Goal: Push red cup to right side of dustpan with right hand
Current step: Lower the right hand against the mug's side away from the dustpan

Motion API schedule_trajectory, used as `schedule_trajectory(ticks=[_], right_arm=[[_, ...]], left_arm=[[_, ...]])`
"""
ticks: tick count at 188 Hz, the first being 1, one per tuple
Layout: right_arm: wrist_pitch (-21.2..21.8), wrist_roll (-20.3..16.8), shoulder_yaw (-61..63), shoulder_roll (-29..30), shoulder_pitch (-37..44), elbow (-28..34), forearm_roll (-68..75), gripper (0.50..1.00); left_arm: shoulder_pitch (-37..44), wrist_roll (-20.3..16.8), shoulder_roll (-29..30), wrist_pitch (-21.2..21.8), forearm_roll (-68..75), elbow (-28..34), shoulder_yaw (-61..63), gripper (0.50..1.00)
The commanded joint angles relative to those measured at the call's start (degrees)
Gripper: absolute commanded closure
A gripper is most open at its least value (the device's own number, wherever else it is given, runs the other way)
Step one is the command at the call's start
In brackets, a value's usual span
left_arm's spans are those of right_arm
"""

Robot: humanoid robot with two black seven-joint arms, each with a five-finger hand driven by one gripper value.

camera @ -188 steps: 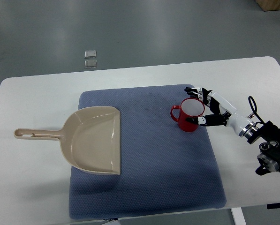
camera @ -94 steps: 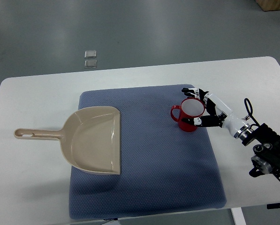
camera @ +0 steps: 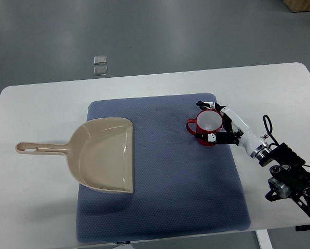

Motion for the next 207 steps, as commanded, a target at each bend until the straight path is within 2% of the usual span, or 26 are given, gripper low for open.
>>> schedule_trajectory(ticks=[1, 131, 207], right_arm=[[-0.1, 0.0, 0.0, 0.1, 0.0, -0.3, 0.0, 0.572], [-1.0, 0.0, 0.7, 3.5, 0.4, -2.7, 2.3, 0.572], [0.4, 0.0, 0.6, 3.5, 0.5, -2.6, 8.6, 0.572]], left_arm=[[0.0, 0.0, 0.0, 0.0, 0.0, 0.0, 0.0, 0.500], [0.0, 0.0, 0.0, 0.0, 0.0, 0.0, 0.0, 0.500], [0.0, 0.0, 0.0, 0.0, 0.0, 0.0, 0.0, 0.500]])
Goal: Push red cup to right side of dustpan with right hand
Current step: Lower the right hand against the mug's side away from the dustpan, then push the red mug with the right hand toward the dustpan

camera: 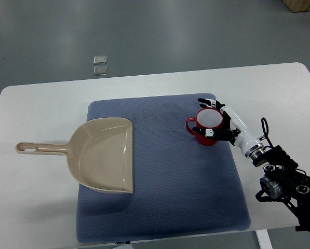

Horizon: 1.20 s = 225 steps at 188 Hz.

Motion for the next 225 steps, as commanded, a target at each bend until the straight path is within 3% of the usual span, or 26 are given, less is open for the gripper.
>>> schedule_trajectory(ticks=[1, 175, 225], right_arm=[[0.4, 0.0, -0.1, 0.1, 0.0, 0.1, 1.3, 0.572], [0.0, 0.0, -0.6, 2.8, -0.3, -1.6, 3.0, 0.572], [0.1, -2.0, -0.5, 4.5, -0.3, -1.7, 3.7, 0.572]], left_arm=[[0.0, 0.0, 0.0, 0.0, 0.0, 0.0, 0.0, 0.500], [0.0, 0.0, 0.0, 0.0, 0.0, 0.0, 0.0, 0.500], [0.0, 0.0, 0.0, 0.0, 0.0, 0.0, 0.0, 0.500]])
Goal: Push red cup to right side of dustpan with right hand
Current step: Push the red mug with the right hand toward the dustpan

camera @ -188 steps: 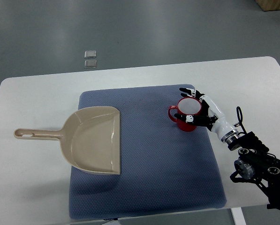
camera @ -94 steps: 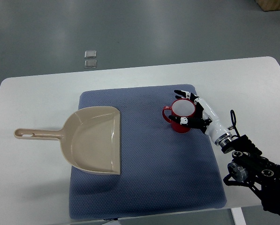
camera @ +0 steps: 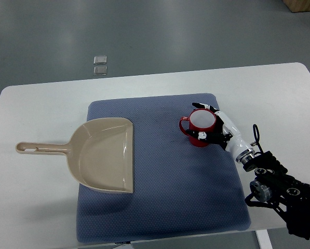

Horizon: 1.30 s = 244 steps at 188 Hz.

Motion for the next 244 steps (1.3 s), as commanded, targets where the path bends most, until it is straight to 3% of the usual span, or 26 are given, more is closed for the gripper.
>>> schedule_trajectory(ticks=[1, 244], right_arm=[[-0.1, -0.3, -0.1, 0.6, 0.0, 0.0, 0.1, 0.572], [-0.2, -2.0, -0.3, 7.7, 0.2, -0.4, 0.1, 0.572]], left_arm=[[0.0, 0.0, 0.0, 0.0, 0.0, 0.0, 0.0, 0.500], [0.0, 0.0, 0.0, 0.0, 0.0, 0.0, 0.0, 0.500]])
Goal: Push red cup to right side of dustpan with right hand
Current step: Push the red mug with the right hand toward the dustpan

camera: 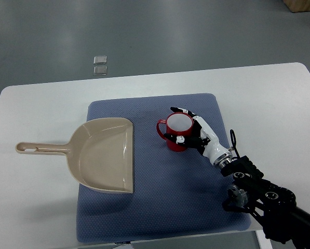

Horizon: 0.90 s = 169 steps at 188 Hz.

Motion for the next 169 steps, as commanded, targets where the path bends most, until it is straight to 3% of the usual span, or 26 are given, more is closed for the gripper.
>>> schedule_trajectory(ticks=[1, 169], right_arm=[[0.2, 0.0, -0.1, 0.1, 0.0, 0.0, -0.1, 0.572], [3.2, -0.4, -1.0, 0.1, 0.2, 0.3, -0.2, 0.572]], left_arm=[[0.0, 0.0, 0.0, 0.0, 0.0, 0.0, 0.0, 0.500], [0.0, 0.0, 0.0, 0.0, 0.0, 0.0, 0.0, 0.500]])
